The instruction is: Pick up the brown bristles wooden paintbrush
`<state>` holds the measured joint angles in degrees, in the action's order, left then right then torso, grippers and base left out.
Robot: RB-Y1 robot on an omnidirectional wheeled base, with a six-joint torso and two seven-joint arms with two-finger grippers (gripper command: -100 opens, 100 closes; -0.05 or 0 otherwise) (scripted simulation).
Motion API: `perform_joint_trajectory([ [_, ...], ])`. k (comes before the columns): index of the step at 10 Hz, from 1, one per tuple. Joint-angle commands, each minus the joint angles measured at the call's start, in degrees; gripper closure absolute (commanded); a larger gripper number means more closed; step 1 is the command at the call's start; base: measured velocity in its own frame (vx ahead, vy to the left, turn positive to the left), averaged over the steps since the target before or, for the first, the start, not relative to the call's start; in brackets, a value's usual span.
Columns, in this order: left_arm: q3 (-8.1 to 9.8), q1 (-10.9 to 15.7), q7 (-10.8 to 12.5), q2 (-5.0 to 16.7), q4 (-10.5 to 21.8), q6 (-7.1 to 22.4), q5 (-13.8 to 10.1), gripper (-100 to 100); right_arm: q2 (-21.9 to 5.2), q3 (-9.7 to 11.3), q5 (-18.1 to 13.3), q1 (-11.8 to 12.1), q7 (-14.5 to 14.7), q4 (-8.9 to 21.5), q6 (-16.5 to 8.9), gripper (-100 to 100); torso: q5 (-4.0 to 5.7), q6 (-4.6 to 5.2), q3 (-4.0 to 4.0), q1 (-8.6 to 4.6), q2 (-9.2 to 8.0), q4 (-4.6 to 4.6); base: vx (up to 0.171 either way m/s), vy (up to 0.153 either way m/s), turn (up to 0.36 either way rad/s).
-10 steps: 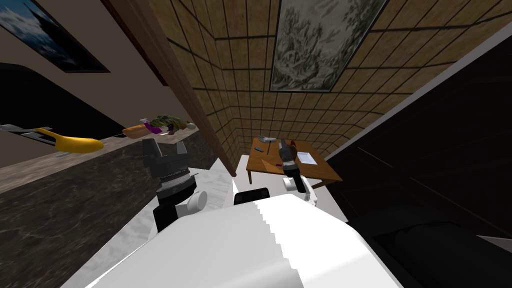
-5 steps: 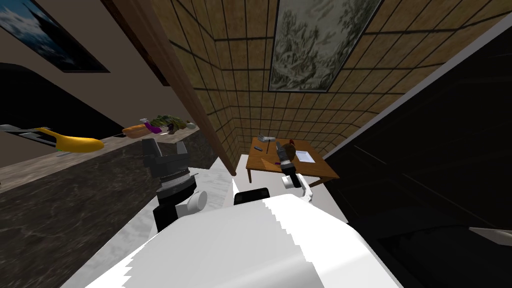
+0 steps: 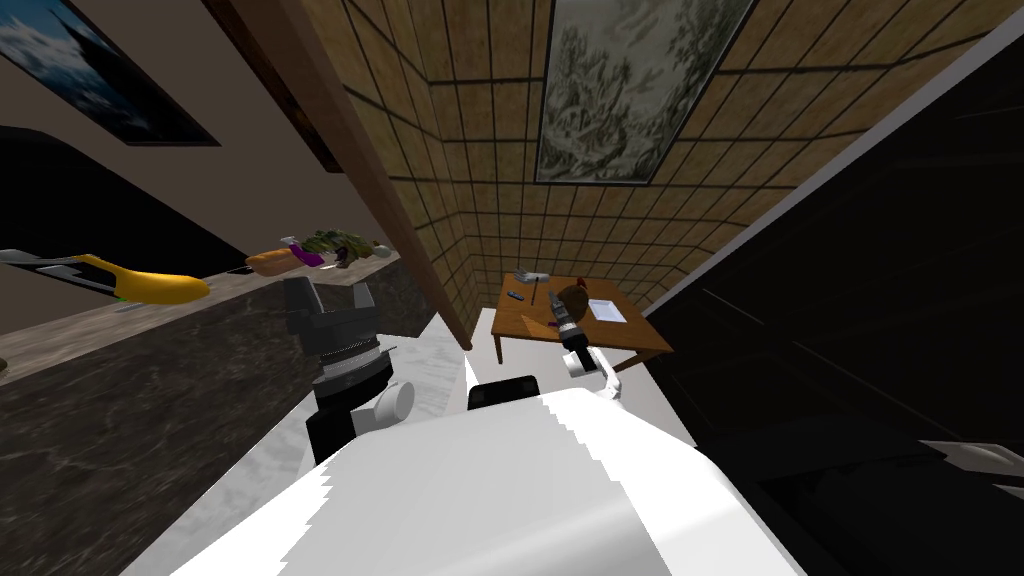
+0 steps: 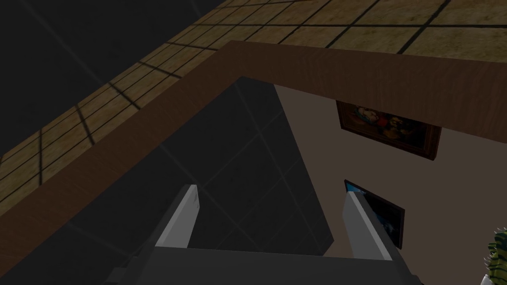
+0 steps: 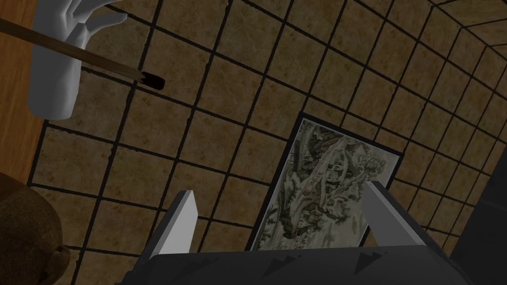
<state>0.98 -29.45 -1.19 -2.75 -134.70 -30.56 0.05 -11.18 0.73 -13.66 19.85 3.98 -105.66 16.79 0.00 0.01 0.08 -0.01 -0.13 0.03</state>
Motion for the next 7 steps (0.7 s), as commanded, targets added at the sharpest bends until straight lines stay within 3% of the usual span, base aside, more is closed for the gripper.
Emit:
perform_joint_trajectory([
  [1, 0.0, 0.0, 0.0, 0.0, 0.0, 0.0, 0.0, 0, -0.14, -0.22, -0.12, -0.86, 0.02, 2.67, 0.27, -100, 0.0, 0.0, 0.0, 0.0, 0.0, 0.0, -0.012, -0.002, 0.002],
  [6, 0.0, 0.0, 0.0, 0.0, 0.0, 0.0, 0.0, 0, -1.37, -0.56, -4.15, -5.48, 0.39, 12.39, -3.63, -100, 0.0, 0.0, -0.01, 0.0, 0.02, 0.0, -0.03, -0.002, -0.011],
  [7, 0.0, 0.0, 0.0, 0.0, 0.0, 0.0, 0.0, 0, -1.37, -0.56, -4.15, -5.48, 0.39, 13.74, -3.63, -100, 0.0, -0.01, -0.02, -0.01, 0.03, 0.0, -0.026, -0.001, -0.002],
])
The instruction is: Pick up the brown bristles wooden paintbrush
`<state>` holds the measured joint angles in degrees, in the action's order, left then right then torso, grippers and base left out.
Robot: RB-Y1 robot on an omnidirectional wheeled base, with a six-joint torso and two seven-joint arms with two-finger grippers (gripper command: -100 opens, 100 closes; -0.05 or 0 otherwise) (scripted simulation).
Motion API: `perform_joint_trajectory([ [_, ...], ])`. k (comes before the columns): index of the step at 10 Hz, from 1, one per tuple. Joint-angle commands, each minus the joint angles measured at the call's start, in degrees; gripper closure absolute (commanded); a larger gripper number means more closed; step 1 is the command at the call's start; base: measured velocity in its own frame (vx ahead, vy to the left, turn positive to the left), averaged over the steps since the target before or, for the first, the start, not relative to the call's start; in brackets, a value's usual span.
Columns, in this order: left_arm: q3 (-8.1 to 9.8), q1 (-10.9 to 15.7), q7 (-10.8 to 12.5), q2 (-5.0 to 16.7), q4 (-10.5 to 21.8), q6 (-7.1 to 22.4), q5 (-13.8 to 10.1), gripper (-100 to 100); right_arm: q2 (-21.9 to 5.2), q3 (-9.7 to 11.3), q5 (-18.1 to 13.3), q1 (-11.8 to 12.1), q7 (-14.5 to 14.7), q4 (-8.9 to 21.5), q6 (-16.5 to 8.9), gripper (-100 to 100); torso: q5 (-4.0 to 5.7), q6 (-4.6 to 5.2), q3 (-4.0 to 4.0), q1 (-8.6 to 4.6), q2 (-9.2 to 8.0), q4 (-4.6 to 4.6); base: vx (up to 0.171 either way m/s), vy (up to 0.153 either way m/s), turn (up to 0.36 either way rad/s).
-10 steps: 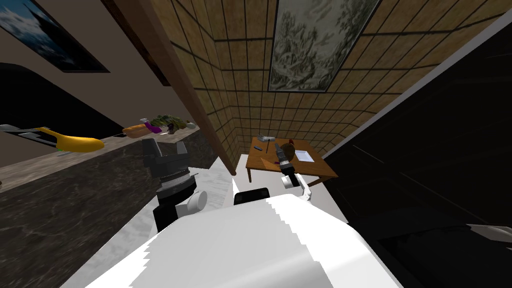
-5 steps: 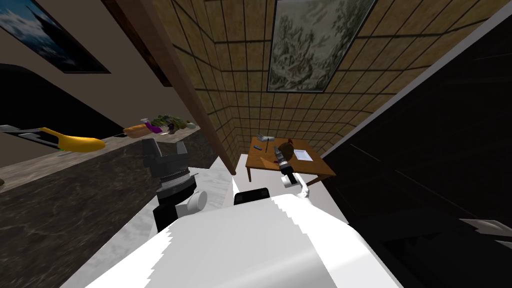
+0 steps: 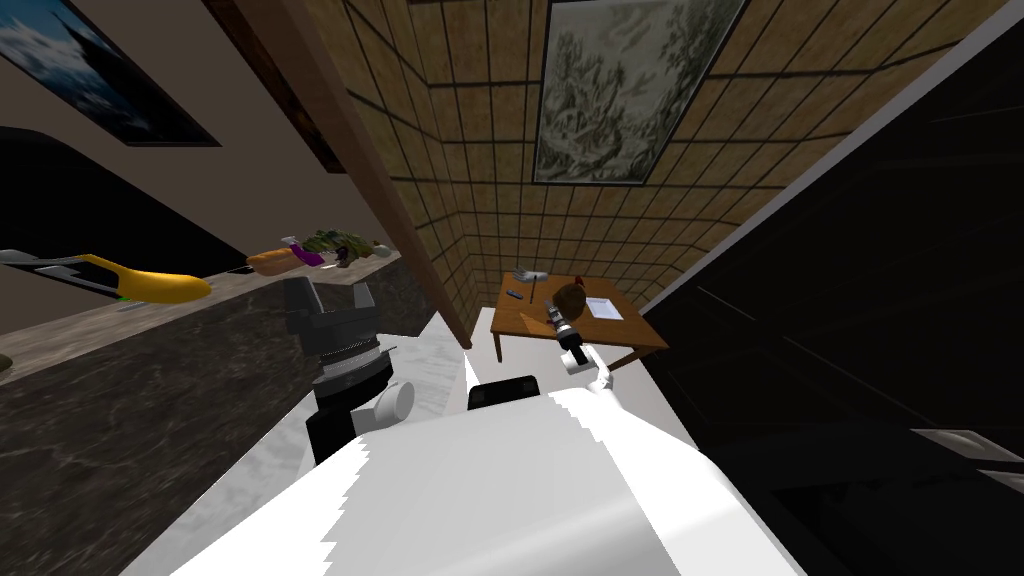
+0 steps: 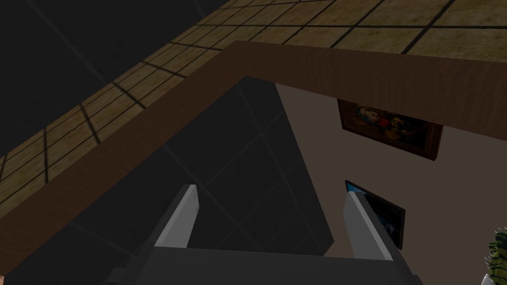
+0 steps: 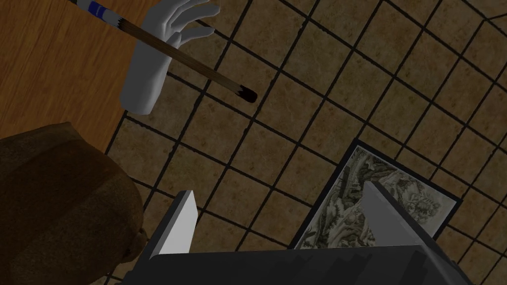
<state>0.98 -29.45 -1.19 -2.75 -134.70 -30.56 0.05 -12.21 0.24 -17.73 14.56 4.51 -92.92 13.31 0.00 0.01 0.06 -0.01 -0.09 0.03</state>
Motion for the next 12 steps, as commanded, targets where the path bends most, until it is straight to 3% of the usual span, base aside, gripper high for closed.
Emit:
perform_joint_trajectory([
  [1, 0.0, 0.0, 0.0, 0.0, 0.0, 0.0, 0.0, 0, -0.73, -0.15, -1.4, -1.89, 0.08, 2.86, -1.44, -100, 0.0, 0.0, 0.0, 0.0, 0.0, 0.0, -0.029, 0.002, -0.01],
  [3, 0.0, 0.0, 0.0, 0.0, 0.0, 0.0, 0.0, 0, -0.73, -0.15, -1.4, -1.89, 0.08, 4.78, -1.44, -100, -0.01, -0.01, -0.01, 0.02, 0.02, 0.0, -0.015, 0.004, -0.001],
  [6, 0.0, 0.0, 0.0, 0.0, 0.0, 0.0, 0.0, 0, -1.61, -0.26, -3.87, -5.54, 0.73, 10.66, -3.93, -100, -0.01, 0.0, -0.04, 0.03, 0.07, -0.01, -0.013, 0.006, 0.001],
  [7, 0.0, 0.0, 0.0, 0.0, 0.0, 0.0, 0.0, 0, -1.61, -0.26, -3.87, -5.54, 0.73, 12.4, -3.93, -100, -0.01, -0.01, -0.04, 0.03, 0.07, -0.01, -0.015, 0.006, 0.005],
  [8, 0.0, 0.0, 0.0, 0.0, 0.0, 0.0, 0.0, 0, -2.13, -0.27, -4.99, -7.49, 1.17, 14.9, -5.12, -100, -0.01, 0.0, -0.04, 0.03, 0.06, -0.01, -0.015, 0.01, 0.011],
  [9, 0.0, 0.0, 0.0, 0.0, 0.0, 0.0, 0.0, 0, -2.13, -0.27, -4.99, -7.49, 1.17, 16.21, -5.12, -100, -0.01, -0.01, -0.04, 0.05, 0.07, -0.01, -0.01, 0.011, 0.007],
  [10, 0.0, 0.0, 0.0, 0.0, 0.0, 0.0, 0.0, 0, -2.68, -0.25, -6.01, -9.52, 1.68, 18.32, -6.25, -100, -0.01, 0.0, -0.04, 0.05, 0.07, -0.01, -0.004, 0.014, 0.015],
  [11, 0.0, 0.0, 0.0, 0.0, 0.0, 0.0, 0.0, 0, -2.68, -0.25, -6.01, -9.52, 1.68, 20.02, -6.25, -100, -0.02, -0.02, -0.05, 0.07, 0.1, -0.01, -0.001, 0.014, 0.011],
  [12, 0.0, 0.0, 0.0, 0.0, 0.0, 0.0, 0.0, 0, -3.26, -0.21, -6.94, -11.64, 2.28, 21.89, -7.32, -100, -0.02, 0.0, -0.06, 0.07, 0.11, -0.02, 0.002, 0.02, 0.026],
])
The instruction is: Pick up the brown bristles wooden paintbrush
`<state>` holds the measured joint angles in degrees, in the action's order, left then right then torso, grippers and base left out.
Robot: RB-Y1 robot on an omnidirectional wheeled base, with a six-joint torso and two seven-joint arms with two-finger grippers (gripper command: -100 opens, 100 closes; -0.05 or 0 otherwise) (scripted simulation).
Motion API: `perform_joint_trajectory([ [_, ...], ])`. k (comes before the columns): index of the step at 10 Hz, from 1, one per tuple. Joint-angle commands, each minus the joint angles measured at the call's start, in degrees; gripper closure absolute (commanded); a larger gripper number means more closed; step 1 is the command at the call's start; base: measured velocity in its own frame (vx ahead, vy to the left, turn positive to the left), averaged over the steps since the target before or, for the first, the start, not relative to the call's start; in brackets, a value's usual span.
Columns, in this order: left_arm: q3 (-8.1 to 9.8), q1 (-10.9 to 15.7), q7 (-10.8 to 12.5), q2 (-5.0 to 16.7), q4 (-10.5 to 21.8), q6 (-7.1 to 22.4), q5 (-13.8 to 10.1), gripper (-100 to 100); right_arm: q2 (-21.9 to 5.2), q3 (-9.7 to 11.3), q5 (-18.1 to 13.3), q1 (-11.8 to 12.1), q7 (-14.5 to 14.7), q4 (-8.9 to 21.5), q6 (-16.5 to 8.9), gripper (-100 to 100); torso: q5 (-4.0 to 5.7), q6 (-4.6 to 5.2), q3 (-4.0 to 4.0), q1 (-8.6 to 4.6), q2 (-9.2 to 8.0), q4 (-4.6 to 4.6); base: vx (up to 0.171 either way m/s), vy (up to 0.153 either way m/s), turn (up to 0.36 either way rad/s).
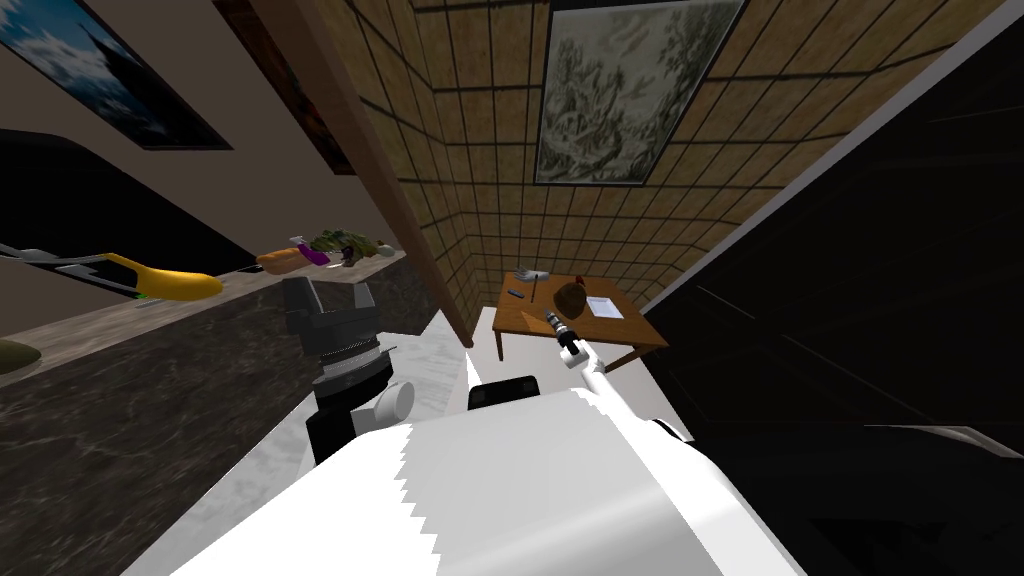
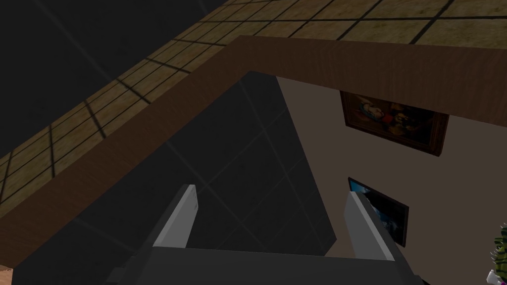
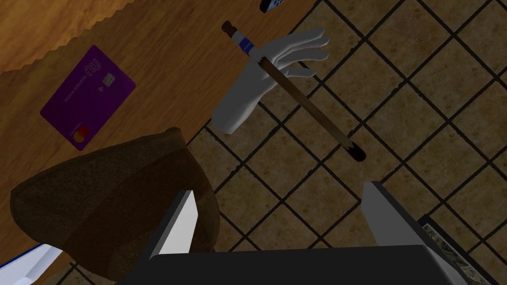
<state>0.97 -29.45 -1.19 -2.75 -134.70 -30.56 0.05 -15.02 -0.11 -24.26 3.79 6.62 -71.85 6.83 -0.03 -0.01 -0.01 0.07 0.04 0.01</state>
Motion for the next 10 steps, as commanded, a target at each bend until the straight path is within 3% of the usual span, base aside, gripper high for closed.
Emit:
perform_joint_trajectory([
  [1, 0.0, 0.0, 0.0, 0.0, 0.0, 0.0, 0.0, 0, -0.45, 0.15, -0.4, -0.86, 0.17, 2.72, -0.84, -100, 0.0, 0.0, 0.0, 0.0, 0.0, 0.0, 0.003, 0.016, 0.016],
  [2, 0.0, 0.0, 0.0, 0.0, 0.0, 0.0, 0.0, 0, -1.05, 0.23, -1.22, -3.04, 0.84, 4.53, -1.84, -100, 0.0, 0.02, 0.0, -0.01, -0.01, -0.01, 0.008, 0.022, 0.026],
  [3, 0.0, 0.0, 0.0, 0.0, 0.0, 0.0, 0.0, 0, -1.05, 0.23, -1.22, -3.04, 0.84, 6.46, -1.84, -100, 0.0, 0.0, -0.01, 0.01, 0.02, -0.01, 0.01, 0.02, 0.021],
  [4, 0.0, 0.0, 0.0, 0.0, 0.0, 0.0, 0.0, 0, -1.05, 0.23, -1.22, -3.04, 0.84, 6.46, -1.84, -100, 0.0, 0.02, -0.01, 0.01, 0.01, -0.01, 0.004, 0.008, -0.004],
  [5, 0.0, 0.0, 0.0, 0.0, 0.0, 0.0, 0.0, 0, -1.68, 0.34, -1.92, -5.28, 1.59, 8.7, -2.78, -100, 0.01, 0.02, 0.0, -0.03, -0.01, -0.01, 0.008, 0.016, 0.04],
  [6, 0.0, 0.0, 0.0, 0.0, 0.0, 0.0, 0.0, 0, -1.68, 0.34, -1.92, -5.28, 1.59, 9.69, -2.78, -100, 0.0, 0.0, -0.01, -0.01, 0.02, 0.0, 0.013, 0.018, 0.023],
  [7, 0.0, 0.0, 0.0, 0.0, 0.0, 0.0, 0.0, 0, -2.34, 0.47, -2.52, -7.55, 2.39, 11.65, -3.64, -100, 0.0, 0.02, -0.02, 0.0, 0.03, -0.01, 0.021, 0.03, 0.042],
  [8, 0.0, 0.0, 0.0, 0.0, 0.0, 0.0, 0.0, 0, -2.34, 0.47, -2.52, -7.55, 2.39, 13.7, -3.64, -100, -0.01, 0.0, -0.04, 0.04, 0.07, -0.01, 0.024, 0.027, 0.027],
  [9, 0.0, 0.0, 0.0, 0.0, 0.0, 0.0, 0.0, 0, -3.04, 0.64, -3.01, -9.85, 3.26, 15.84, -4.44, -100, 0.0, 0.02, -0.04, 0.03, 0.07, -0.03, 0.032, 0.034, 0.042],
  [10, 0.0, 0.0, 0.0, 0.0, 0.0, 0.0, 0.0, 0, -3.04, 0.64, -3.01, -9.85, 3.26, 17.19, -4.44, -100, -0.01, 0.0, -0.06, 0.06, 0.11, -0.02, 0.026, 0.025, 0.028],
])
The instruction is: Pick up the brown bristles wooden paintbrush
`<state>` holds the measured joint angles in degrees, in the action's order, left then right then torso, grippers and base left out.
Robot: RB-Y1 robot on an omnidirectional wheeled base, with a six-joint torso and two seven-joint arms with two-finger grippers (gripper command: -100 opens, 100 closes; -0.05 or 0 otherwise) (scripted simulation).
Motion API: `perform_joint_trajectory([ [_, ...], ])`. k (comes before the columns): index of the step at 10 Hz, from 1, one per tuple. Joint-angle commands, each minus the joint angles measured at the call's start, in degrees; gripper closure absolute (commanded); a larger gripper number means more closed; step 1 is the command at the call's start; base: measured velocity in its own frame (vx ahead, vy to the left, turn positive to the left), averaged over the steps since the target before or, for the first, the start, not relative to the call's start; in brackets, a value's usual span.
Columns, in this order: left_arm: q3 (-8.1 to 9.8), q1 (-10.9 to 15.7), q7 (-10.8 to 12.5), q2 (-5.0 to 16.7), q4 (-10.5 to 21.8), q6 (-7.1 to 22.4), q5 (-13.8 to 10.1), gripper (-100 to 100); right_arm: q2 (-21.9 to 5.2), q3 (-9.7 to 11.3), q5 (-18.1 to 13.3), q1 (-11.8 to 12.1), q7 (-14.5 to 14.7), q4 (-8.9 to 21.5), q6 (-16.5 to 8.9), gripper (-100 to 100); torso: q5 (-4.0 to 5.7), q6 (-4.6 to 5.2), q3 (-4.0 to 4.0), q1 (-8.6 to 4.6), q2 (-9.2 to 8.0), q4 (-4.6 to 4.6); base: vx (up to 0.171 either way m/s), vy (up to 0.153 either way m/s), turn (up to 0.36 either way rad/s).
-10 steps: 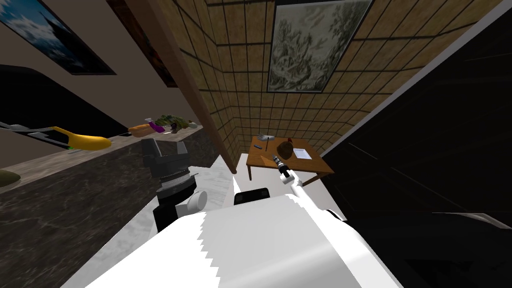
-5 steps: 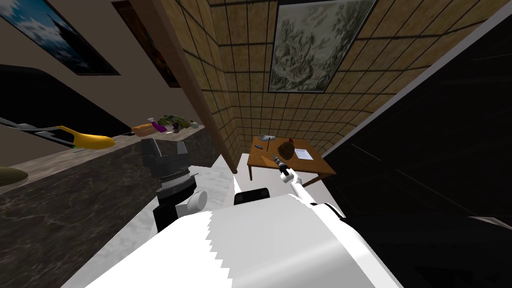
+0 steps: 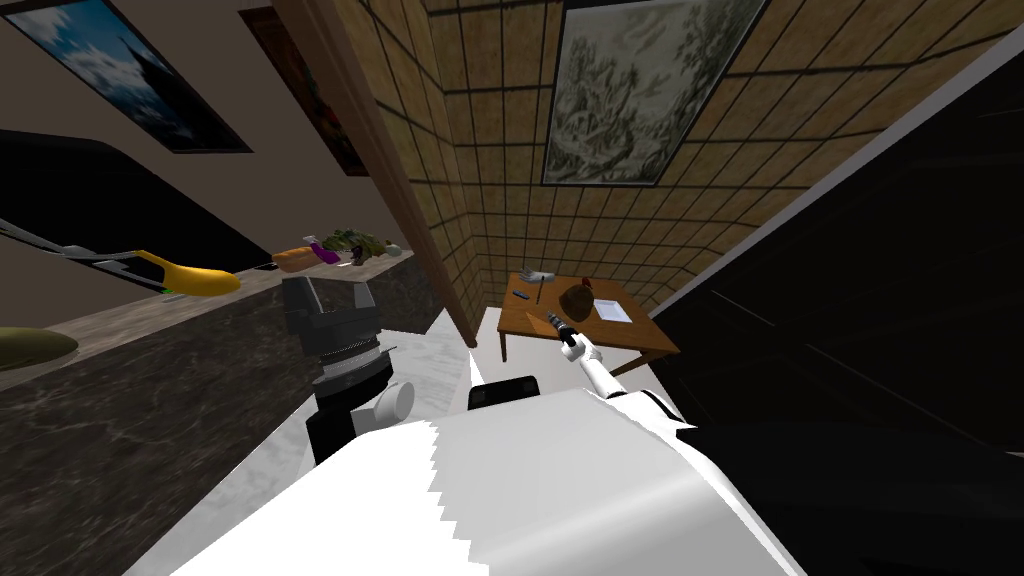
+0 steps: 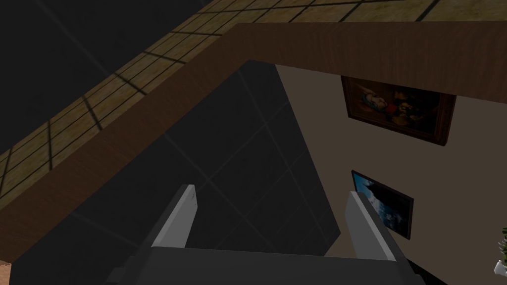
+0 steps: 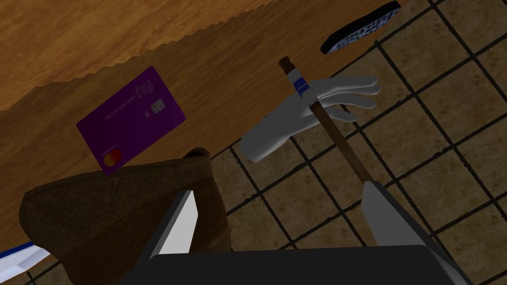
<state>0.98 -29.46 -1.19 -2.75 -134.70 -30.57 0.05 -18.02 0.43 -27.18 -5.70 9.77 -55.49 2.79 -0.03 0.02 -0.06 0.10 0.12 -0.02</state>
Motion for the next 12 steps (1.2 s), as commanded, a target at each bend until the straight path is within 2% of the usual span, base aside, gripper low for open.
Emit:
perform_joint_trajectory([
  [1, 0.0, 0.0, 0.0, 0.0, 0.0, 0.0, 0.0, 0, -0.75, 0.28, -0.48, -2.67, 1.02, 2.86, -1.12, -100, 0.0, 0.0, 0.0, 0.0, 0.0, 0.0, 0.03, 0.033, 0.064],
  [2, 0.0, 0.0, 0.0, 0.0, 0.0, 0.0, 0.0, 0, -0.75, 0.28, -0.48, -2.67, 1.02, 4.21, -1.12, -100, -0.01, -0.03, -0.01, 0.03, 0.03, 0.01, 0.029, 0.029, 0.032],
  [3, 0.0, 0.0, 0.0, 0.0, 0.0, 0.0, 0.0, 0, -1.49, 0.49, -0.8, -4.98, 1.97, 6.46, -1.78, -100, 0.0, 0.0, -0.01, 0.02, 0.01, 0.0, 0.036, 0.038, 0.049],
  [4, 0.0, 0.0, 0.0, 0.0, 0.0, 0.0, 0.0, 0, -1.49, 0.49, -0.8, -4.98, 1.97, 7.45, -1.78, -100, -0.01, -0.03, -0.02, 0.05, 0.04, 0.0, 0.035, 0.03, 0.03],
  [5, 0.0, 0.0, 0.0, 0.0, 0.0, 0.0, 0.0, 0, -2.23, 0.71, -1.04, -7.27, 2.95, 9.2, -2.38, -100, -0.01, 0.0, -0.02, 0.03, 0.03, -0.01, 0.038, 0.032, 0.059],
  [6, 0.0, 0.0, 0.0, 0.0, 0.0, 0.0, 0.0, 0, -2.23, 0.71, -1.04, -7.27, 2.95, 10.55, -2.38, -100, -0.01, -0.03, -0.02, 0.04, 0.05, 0.0, 0.036, 0.024, 0.038],
  [7, 0.0, 0.0, 0.0, 0.0, 0.0, 0.0, 0.0, 0, -2.96, 0.94, -1.23, -9.53, 3.94, 12.19, -2.93, -100, 0.0, 0.0, -0.02, 0.01, 0.03, -0.01, 0.048, 0.045, 0.052],
  [9, 0.0, 0.0, 0.0, 0.0, 0.0, 0.0, 0.0, 0, -2.96, 0.94, -1.23, -9.53, 3.94, 13.49, -2.93, -100, -0.01, 0.0, -0.03, 0.05, 0.04, -0.01, 0.026, 0.023, 0.019],
  [10, 0.0, 0.0, 0.0, 0.0, 0.0, 0.0, 0.0, 0, -3.69, 1.18, -1.38, -11.73, 4.93, 15.48, -3.42, -100, 0.01, 0.01, 0.02, -0.03, -0.04, 0.0, 0.034, 0.025, 0.074],
  [11, 0.0, 0.0, 0.0, 0.0, 0.0, 0.0, 0.0, 0, -3.69, 1.18, -1.38, -11.73, 4.93, 16.19, -3.42, -100, 0.0, -0.02, 0.0, 0.01, 0.01, 0.01, 0.035, 0.024, 0.034],
  [12, 0.0, 0.0, 0.0, 0.0, 0.0, 0.0, 0.0, 0, -4.42, 1.42, -1.5, -13.86, 5.9, 18.04, -3.88, -100, 0.0, 0.0, -0.01, 0.01, 0.02, 0.0, 0.042, 0.034, 0.059],
])
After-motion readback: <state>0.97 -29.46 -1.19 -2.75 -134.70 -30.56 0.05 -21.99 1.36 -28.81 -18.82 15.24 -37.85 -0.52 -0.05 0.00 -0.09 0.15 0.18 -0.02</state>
